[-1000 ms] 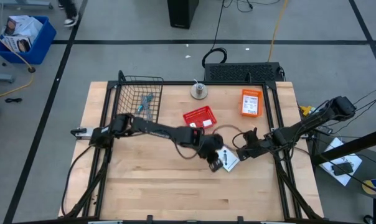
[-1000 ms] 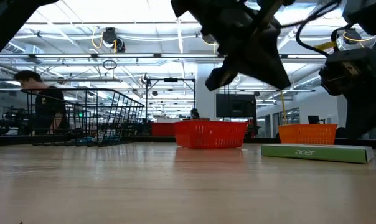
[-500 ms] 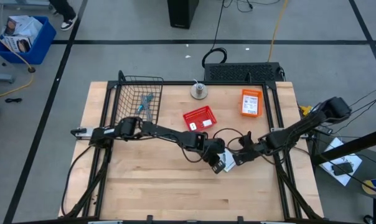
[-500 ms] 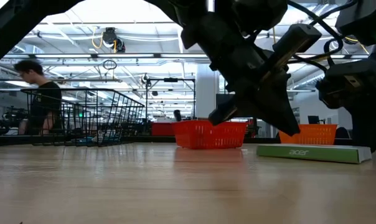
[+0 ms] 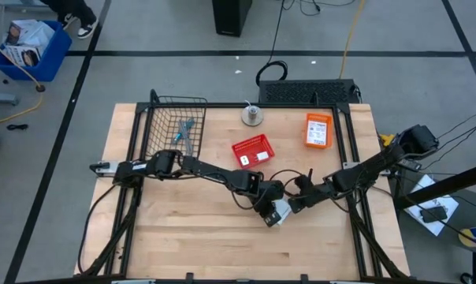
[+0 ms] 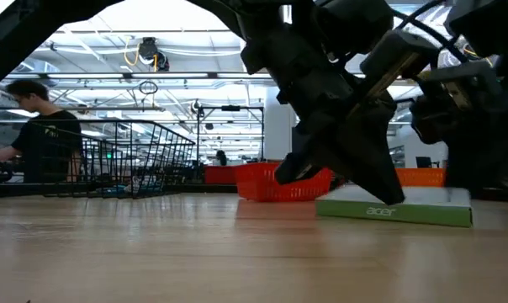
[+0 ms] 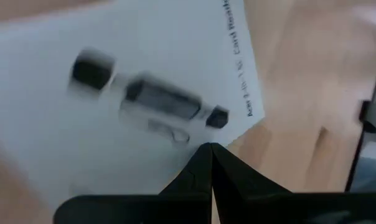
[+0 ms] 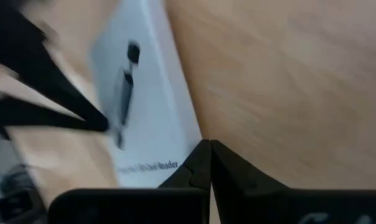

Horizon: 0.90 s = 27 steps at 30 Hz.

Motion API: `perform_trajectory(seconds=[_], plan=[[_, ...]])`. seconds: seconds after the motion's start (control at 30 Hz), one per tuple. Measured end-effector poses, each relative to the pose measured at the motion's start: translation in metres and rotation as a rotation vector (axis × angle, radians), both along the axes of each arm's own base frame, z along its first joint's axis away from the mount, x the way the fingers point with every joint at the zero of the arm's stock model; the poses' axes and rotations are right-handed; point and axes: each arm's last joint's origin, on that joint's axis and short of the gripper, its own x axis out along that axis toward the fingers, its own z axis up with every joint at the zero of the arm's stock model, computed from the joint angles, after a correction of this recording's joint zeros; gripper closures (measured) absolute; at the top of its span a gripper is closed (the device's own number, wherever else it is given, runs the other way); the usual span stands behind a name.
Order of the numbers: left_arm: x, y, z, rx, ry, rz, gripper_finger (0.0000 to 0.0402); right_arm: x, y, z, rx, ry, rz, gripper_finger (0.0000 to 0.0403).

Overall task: Pick and place items into bin
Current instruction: Put the white card reader box into the orange bin

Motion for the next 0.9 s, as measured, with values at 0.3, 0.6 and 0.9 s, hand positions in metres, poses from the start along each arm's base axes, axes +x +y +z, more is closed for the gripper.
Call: perform_trajectory(seconds=[0.3,0.6,0.9], plan=[[0.001,-0.002,-0.001,0.005,-0.017,-0.014,0.0398,0.014,0.005,0.016,0.045,-0.221,0.029,0.0403],[0.005,0.011,-0.001,0.144,-0.066,0.057,0.0395,0.020,0.015,0.027,0.200,-0.299,0.168,0.0403],[0.003,0.010,0.008,0.085,-0.065,0.045,0.0395,0.009,0.010,0.025,0.054,-0.242,0.062,0.0403]])
